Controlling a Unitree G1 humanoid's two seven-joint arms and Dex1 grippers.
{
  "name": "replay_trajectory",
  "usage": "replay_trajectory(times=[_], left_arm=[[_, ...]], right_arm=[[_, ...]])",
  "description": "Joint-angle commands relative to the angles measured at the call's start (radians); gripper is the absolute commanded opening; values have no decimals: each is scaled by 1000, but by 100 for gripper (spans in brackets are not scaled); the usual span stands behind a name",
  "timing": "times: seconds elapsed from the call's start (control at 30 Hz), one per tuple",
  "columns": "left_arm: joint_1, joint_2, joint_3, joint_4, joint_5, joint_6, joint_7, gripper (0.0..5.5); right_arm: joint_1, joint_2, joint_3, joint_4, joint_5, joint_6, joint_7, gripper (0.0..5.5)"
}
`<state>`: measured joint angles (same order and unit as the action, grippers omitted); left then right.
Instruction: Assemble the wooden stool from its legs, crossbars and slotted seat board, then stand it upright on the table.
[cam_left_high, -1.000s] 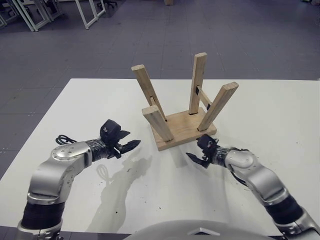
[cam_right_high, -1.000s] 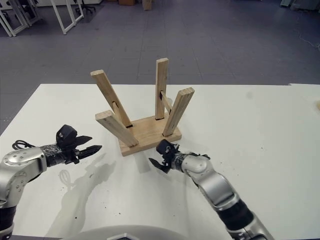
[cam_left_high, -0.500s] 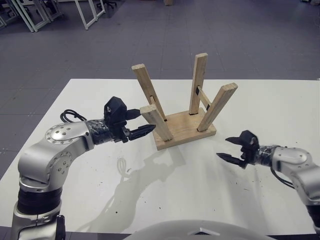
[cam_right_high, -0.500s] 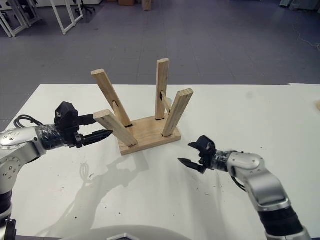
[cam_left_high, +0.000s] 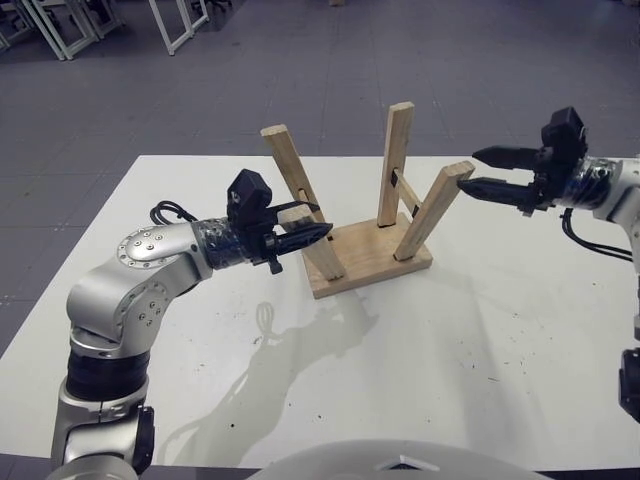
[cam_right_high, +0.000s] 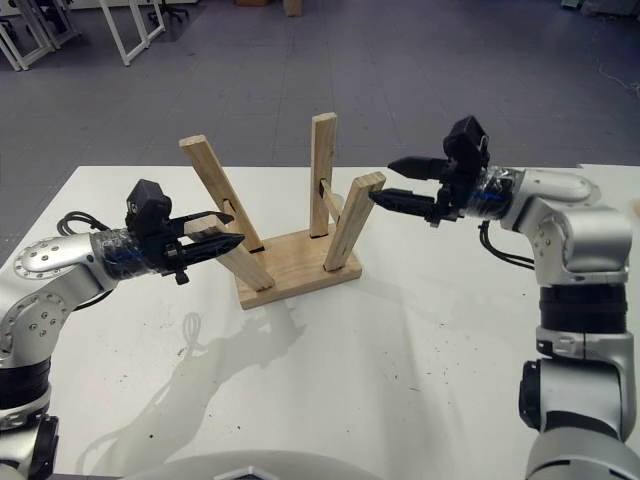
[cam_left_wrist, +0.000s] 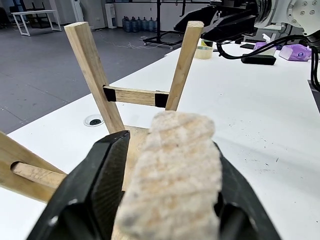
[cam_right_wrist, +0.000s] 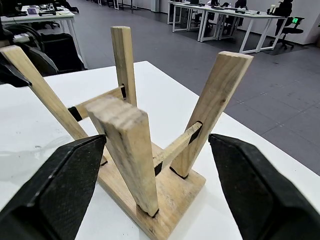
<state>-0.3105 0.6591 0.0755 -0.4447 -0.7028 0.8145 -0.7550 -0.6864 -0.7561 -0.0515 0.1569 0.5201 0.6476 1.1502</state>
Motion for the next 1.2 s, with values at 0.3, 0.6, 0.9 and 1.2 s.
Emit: replay_trajectory(times=[0.3, 0.6, 0.9, 1.2], left_arm=[[-121, 52, -64, 196, 63, -136, -220, 184], [-232, 51, -127, 389, 121, -217, -394, 180], [-110, 82, -74, 248, 16, -97, -403, 180], [77, 171, 10, 61, -143, 150, -313, 180]], right_arm=[[26, 48, 74, 10, -7, 22, 77, 377], [163, 34, 44, -274, 119, 146, 62, 219], [305, 33, -9, -547, 245, 288, -72, 146], [437, -34, 21, -731, 258, 390, -252, 146]])
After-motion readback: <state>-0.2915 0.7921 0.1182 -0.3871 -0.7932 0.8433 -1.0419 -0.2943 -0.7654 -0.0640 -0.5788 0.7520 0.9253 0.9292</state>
